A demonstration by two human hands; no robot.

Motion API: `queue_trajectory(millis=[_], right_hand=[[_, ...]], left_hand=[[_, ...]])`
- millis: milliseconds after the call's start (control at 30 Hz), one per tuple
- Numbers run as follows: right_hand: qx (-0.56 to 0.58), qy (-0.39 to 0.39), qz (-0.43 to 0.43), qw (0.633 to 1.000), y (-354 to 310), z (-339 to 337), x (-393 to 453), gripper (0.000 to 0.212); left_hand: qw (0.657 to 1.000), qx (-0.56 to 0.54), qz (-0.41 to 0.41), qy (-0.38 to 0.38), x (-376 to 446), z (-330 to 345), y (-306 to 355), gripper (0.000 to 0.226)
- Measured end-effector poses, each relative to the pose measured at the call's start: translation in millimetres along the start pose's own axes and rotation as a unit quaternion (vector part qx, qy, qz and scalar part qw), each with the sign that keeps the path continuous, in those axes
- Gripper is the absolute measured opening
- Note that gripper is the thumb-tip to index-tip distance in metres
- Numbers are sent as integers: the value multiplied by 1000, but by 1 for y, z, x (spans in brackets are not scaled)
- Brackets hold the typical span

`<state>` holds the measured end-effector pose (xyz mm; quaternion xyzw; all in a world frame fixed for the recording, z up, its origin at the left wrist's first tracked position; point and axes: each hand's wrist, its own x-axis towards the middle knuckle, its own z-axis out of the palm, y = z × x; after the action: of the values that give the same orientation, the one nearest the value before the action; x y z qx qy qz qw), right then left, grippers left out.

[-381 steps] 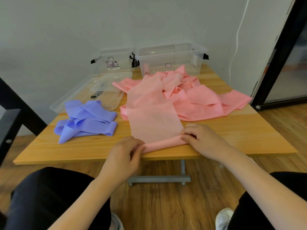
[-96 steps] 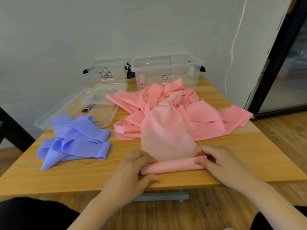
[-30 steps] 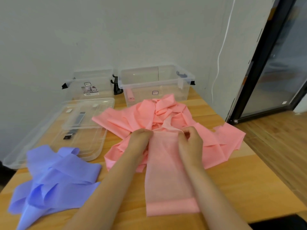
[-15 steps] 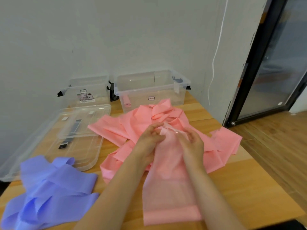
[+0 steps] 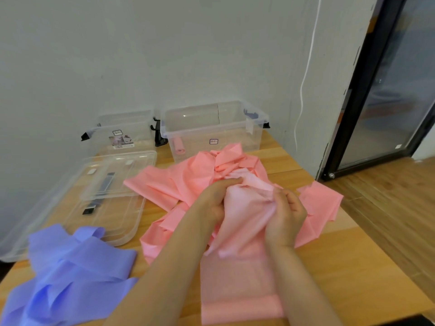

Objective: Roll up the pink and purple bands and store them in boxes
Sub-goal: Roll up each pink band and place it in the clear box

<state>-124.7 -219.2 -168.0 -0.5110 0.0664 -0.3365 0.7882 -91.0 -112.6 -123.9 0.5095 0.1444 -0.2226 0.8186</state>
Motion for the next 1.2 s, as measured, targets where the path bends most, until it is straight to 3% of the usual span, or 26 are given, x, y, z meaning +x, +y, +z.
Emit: queue_trajectory(millis=[100,233,300,367,400,467,533,600,700,767,867,1000,1100,1200], right_hand=[[16,46,29,998,6,-5,7,25],[11,29,30,999,5,-1,6,24],[-9,5,9,1000,3,0,3,22],[-34,-56,-19,998,3,1,2,10],[-61,-104,-25,992,3,1,0,12],[-154,-187,-41,969,5,4,-3,42],[-223,-209,-75,949,7,8,-6,34],[-220,-172,-77,957,8,7,-7,5],[-97,-108,7,989,3,1,-2,26],[-42,-123,51,990,-1,-1,2,24],[19,-170,112,979,1,0,3,15],[136,-217,193,947,-1,1,1,23],[146,-226,214,939,-3,3,1,24],[106,-232,198,946,-4,1,1,26]], left_hand=[[996,12,87,3,-1,0,-3,10],[975,21,223,-8,-21,-8,-1,24],[978,20,207,-18,-29,-14,-1,33],[981,87,172,-27,-31,-20,-5,51],[977,131,165,-31,-30,-24,-8,60],[958,233,166,-34,-30,-29,-11,73],[937,307,164,-39,-30,-33,-13,81],[935,300,188,-21,-31,-37,-13,77],[945,216,230,84,-27,-48,-9,51],[953,195,186,138,-25,-52,-11,35],[991,109,48,60,-25,-50,-12,40],[996,6,-65,-59,-28,-39,-1,48],[999,12,-24,-23,-19,-32,4,33],[995,26,89,37,-10,-30,8,16]])
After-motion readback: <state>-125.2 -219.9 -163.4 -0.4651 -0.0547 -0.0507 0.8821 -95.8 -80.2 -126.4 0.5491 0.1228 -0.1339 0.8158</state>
